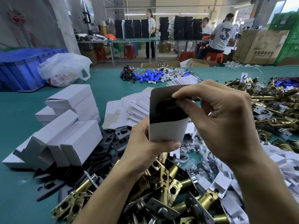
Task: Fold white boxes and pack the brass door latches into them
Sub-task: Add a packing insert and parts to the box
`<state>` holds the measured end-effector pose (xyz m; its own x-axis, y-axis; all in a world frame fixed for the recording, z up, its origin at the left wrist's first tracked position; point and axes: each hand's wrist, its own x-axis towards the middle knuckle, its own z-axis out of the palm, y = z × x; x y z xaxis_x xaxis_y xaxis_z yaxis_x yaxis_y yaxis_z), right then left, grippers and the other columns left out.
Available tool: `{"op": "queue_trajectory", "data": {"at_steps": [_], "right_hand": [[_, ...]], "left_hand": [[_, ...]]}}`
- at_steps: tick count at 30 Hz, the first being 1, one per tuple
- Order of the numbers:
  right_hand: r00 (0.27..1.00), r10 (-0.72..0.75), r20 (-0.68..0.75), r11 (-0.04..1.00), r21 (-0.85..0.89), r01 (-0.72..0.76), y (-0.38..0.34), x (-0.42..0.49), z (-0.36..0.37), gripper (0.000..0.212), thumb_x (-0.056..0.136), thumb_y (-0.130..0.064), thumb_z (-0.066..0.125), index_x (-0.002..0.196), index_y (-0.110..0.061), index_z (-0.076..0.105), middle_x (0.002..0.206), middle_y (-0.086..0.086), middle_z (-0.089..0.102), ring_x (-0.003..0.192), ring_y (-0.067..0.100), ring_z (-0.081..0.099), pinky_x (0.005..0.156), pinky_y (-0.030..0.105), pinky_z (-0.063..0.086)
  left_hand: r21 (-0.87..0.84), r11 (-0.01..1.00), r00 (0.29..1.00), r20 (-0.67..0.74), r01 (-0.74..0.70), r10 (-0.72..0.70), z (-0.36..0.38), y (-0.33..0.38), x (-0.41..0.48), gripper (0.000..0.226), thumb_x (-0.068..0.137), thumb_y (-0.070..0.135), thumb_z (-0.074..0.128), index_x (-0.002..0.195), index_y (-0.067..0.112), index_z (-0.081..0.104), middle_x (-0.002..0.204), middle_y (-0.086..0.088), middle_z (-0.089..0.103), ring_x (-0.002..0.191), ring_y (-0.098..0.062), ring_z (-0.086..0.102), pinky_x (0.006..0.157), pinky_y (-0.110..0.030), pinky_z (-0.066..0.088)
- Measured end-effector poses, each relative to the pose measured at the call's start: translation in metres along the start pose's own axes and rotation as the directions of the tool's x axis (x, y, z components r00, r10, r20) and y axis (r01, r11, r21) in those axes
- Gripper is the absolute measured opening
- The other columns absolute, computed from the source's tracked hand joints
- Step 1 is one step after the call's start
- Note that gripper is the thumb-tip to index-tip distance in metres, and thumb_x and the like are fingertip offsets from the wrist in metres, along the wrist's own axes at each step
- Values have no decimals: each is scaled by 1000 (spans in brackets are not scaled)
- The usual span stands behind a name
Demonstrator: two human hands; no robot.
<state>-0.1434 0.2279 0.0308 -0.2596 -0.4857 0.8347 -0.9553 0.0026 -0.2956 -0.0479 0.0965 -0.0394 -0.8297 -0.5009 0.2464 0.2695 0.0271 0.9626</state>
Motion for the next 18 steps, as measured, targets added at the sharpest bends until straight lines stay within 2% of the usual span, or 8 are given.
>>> {"op": "queue_trajectory", "data": {"at_steps": [4, 7, 11, 14, 16, 18], "right_hand": [[999, -21, 34, 999, -29, 22, -2, 0, 0, 10, 88, -9, 72, 95, -15, 77, 85, -4, 69, 71, -11, 45, 67, 12, 36], [994, 21, 111, 1000, -8, -20, -2, -1, 3, 12, 86, -8, 73, 94, -16, 77, 83, -6, 70, 63, -13, 44, 64, 9, 32], [992, 88, 94, 994, 49, -93, -3, -1, 7, 14, 86, -8, 73, 95, -17, 79, 78, -13, 68, 61, -15, 50, 61, 4, 33], [981, 166, 102, 985, 23, -170, 0, -2, 11, 15, 88, -9, 72, 97, -20, 79, 79, -14, 68, 63, -16, 51, 63, 2, 34], [979, 184, 91, 982, 16, -186, 2, -2, 11, 15, 88, -9, 71, 97, -19, 78, 77, -16, 64, 65, -11, 53, 63, 4, 34], [979, 202, 31, 978, 41, -203, 3, -1, 9, 16, 89, -7, 69, 96, -19, 77, 79, -15, 65, 64, 1, 57, 61, 9, 39]], "left_hand": [[0, 1000, 1000, -7, -12, 12, 0, 0, 0, 44, 54, -4, 82, 95, 5, 70, 82, -5, 71, 75, -15, 66, 62, -28, 54], [7, 1000, 1000, -13, 12, -12, -1, -1, 0, 45, 54, -3, 83, 96, 6, 70, 85, -10, 71, 78, -20, 67, 64, -34, 57], [5, 997, 997, -3, 78, -78, -2, -3, 1, 46, 53, -1, 84, 96, 8, 72, 85, -12, 72, 78, -22, 68, 63, -36, 60], [-5, 994, 994, 31, 107, -107, -3, -5, 0, 42, 54, -3, 84, 90, 14, 74, 82, -10, 73, 76, -21, 70, 61, -37, 61], [-24, 992, 991, 33, 127, -126, -3, -7, 0, 42, 54, -5, 84, 88, 18, 76, 84, -10, 74, 77, -21, 72, 61, -37, 61], [-31, 989, 989, 28, 144, -144, -4, -8, 0, 43, 54, -4, 84, 90, 18, 76, 87, -11, 76, 78, -22, 73, 63, -39, 62]]}}
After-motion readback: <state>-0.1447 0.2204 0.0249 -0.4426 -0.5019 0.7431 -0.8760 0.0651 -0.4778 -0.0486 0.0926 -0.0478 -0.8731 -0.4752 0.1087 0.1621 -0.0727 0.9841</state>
